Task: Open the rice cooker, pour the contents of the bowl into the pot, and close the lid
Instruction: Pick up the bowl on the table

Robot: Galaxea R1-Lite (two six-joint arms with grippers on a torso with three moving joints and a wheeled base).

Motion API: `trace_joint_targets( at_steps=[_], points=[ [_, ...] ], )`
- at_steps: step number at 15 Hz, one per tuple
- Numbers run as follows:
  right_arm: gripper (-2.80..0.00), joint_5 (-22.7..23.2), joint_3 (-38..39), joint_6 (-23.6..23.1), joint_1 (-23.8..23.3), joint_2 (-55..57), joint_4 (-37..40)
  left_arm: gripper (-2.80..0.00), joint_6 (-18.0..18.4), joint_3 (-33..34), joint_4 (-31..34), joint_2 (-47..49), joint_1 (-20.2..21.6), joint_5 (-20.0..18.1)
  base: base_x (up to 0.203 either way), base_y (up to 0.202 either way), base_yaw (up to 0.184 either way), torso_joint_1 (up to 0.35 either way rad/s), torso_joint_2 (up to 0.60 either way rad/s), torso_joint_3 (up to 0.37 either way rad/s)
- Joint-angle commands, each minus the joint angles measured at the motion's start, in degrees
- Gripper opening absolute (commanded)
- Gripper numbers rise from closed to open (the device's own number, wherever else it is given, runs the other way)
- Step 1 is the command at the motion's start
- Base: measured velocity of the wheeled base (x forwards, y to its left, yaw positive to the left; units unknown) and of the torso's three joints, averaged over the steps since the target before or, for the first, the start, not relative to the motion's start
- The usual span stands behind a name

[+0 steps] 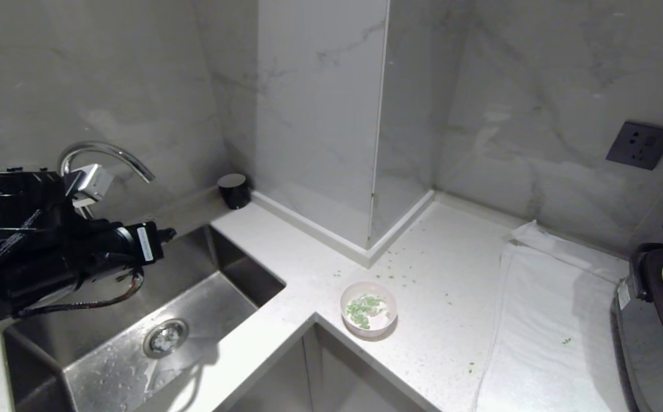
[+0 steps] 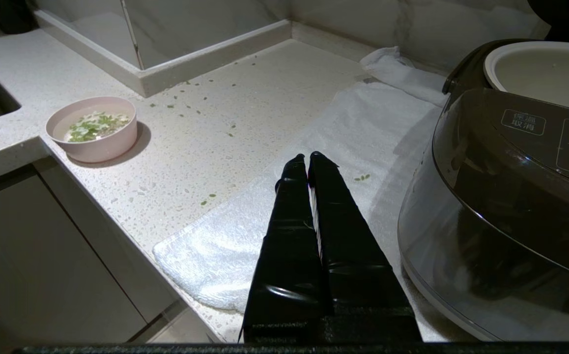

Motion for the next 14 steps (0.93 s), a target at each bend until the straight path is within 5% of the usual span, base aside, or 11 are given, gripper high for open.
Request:
trace_joint_targets(
  at_steps=[1, 7, 14],
  points=[
    [-2.8, 0.0, 0.0, -0.1, 0.0, 0.0, 0.0, -2.8, 2.7, 5.4, -5.7, -2.9, -0.9, 1.8, 0.0, 0.0, 0.0, 0.0, 0.0, 0.0],
    [-2.8, 0.0, 0.0, 0.0, 0.0, 0.0, 0.0, -2.8, 3.9, 13.1, -10.0, -12.0, -3.9, 6.2, 0.0, 0.0, 0.0, 0.0, 0.0, 0.0],
    [-2.8, 0.0, 0.0, 0.0, 0.0, 0.0, 0.0, -2.8, 4.0, 24.7, -9.7, -29.3, -6.4, 6.4, 0.0, 0.0, 0.0, 0.0, 0.0, 0.0]
  ],
)
